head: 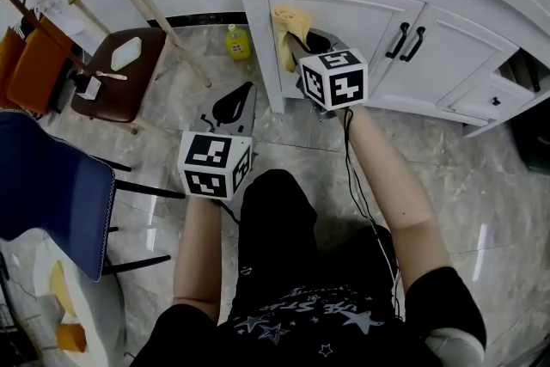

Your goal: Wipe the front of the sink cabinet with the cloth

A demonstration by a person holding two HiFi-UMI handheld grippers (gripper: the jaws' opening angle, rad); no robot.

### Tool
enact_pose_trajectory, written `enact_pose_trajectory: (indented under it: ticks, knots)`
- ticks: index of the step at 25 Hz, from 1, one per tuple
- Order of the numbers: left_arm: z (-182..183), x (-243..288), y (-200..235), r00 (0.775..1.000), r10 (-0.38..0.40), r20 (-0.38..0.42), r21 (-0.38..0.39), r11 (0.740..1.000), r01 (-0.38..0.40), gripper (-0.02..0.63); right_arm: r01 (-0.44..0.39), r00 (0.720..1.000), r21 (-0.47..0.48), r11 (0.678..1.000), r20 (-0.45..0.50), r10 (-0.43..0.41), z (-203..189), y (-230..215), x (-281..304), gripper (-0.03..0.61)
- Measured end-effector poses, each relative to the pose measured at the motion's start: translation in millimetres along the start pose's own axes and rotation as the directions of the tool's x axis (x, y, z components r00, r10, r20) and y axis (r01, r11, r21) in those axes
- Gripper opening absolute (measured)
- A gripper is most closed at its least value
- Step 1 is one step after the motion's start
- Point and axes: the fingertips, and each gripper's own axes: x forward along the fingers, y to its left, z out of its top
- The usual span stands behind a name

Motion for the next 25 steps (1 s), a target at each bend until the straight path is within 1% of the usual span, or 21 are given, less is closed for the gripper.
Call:
enact_pose_trajectory:
  ticks: [4, 8, 12, 15, 20, 25]
  knots:
    - [-5, 0, -1, 1.000, -0.002, -0.010, -0.004, 1.000, 0.002, 0.015, 0.011, 1.000, -0.002, 1.000, -0.007, -0.011, -2, -8, 1, 0.063]
    - [-5, 3, -2, 1.000, -0.003, -0.014, -0.003, 1.000, 0.003, 0.015, 0.045, 0.999, 0.017, 0.999, -0.005, -0.045, -7, -22, -9, 0.063]
    - [-1, 11, -13, 1.000, -0.026, -0.013, 0.009, 1.000, 0.026, 0.015, 0.086, 0.996, 0.003, 0.996, -0.018, -0.086, -13, -40, -22, 0.063]
    - [2, 19, -25, 0.999, -0.049, -0.013, 0.021, 0.999, 0.049, 0.015, 0.119, 0.993, 0.010, 0.993, -0.014, -0.119, -15, -58, -35, 0.063]
    - [9, 32, -47, 0.997, -0.078, -0.012, 0.029, 0.997, 0.078, 0.015, 0.187, 0.982, 0.028, 0.982, -0.013, -0.187, -18, -93, -64, 0.063]
    - [12, 46, -66, 0.995, -0.101, -0.013, 0.034, 0.994, 0.102, 0.015, 0.266, 0.964, 0.052, 0.963, -0.012, -0.266, -23, -128, -96, 0.063]
